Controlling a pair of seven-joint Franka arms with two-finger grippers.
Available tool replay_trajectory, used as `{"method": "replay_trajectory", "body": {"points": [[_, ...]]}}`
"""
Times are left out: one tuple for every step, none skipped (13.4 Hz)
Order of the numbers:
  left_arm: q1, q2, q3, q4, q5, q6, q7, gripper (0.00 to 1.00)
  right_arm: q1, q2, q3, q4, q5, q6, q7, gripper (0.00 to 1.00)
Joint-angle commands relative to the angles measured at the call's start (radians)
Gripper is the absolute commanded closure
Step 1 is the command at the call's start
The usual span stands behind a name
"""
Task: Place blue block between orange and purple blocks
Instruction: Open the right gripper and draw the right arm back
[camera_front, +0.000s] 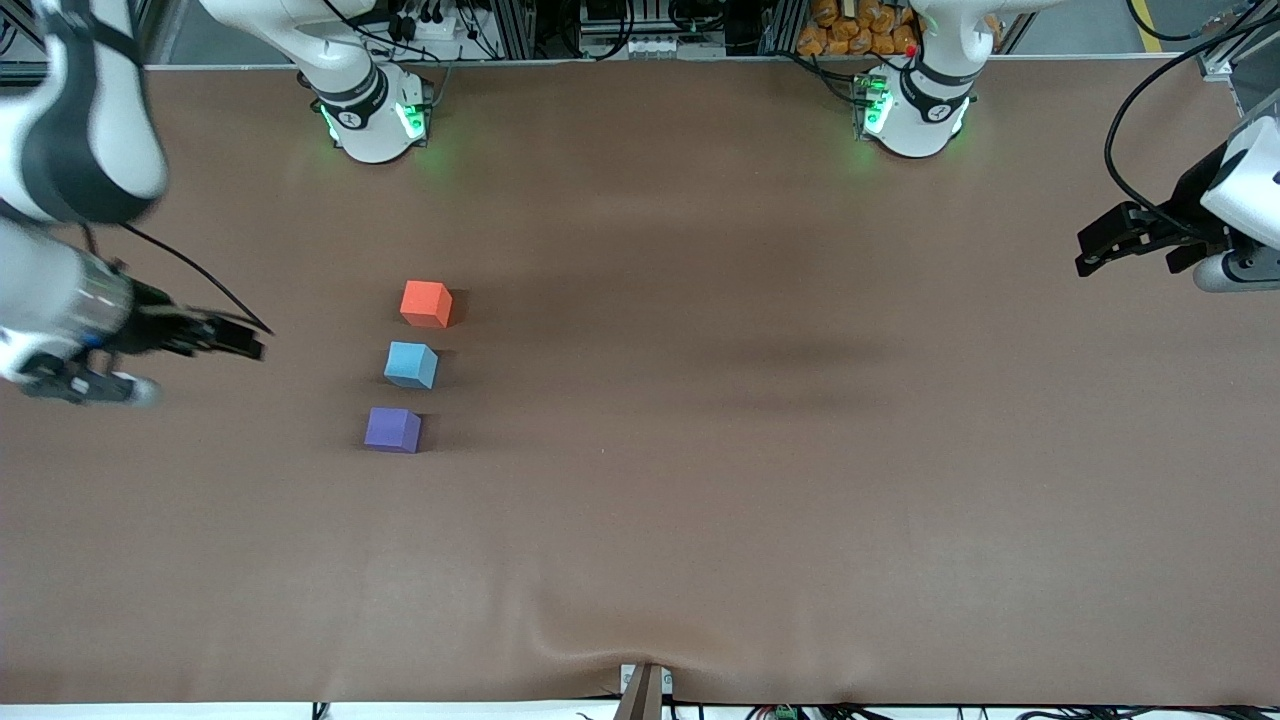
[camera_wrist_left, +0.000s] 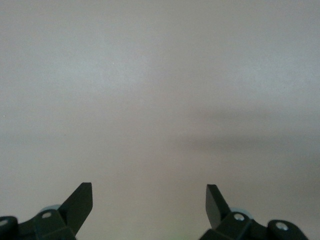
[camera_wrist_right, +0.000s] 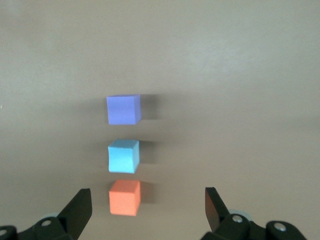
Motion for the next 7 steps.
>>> {"method": "replay_trajectory", "body": {"points": [[0.012,-0.005,-0.007,0.002,-0.015,0.006,0.017,0.00,-0.105,-0.082,0.070,0.052,-0.057,-0.100,-0.092,0.00],[0.014,-0.004,-0.007,0.003,-0.013,0.006,0.017,0.00,-0.122,-0.089,0.090,0.090,-0.076,-0.156,-0.095,0.00],[0.014,-0.004,-0.006,0.003,-0.012,0.006,0.017,0.00,-0.133,-0.089,0.098,0.146,-0.079,-0.219,-0.092,0.00],[0.014,-0.004,-0.006,0.002,-0.012,0.006,0.017,0.00,-0.142,-0.086,0.101,0.199,-0.081,-0.273,-0.092,0.00],[0.014,-0.004,-0.006,0.002,-0.010,0.007,0.017,0.00,-0.154,-0.087,0.110,0.220,-0.082,-0.308,-0.094,0.00],[0.014,-0.004,-0.006,0.003,-0.010,0.007,0.017,0.00,-0.162,-0.089,0.109,0.228,-0.082,-0.345,-0.094,0.00],[0.014,-0.004,-0.006,0.003,-0.010,0.007,0.017,0.00,-0.161,-0.090,0.109,0.241,-0.088,-0.382,-0.089,0.00]]}}
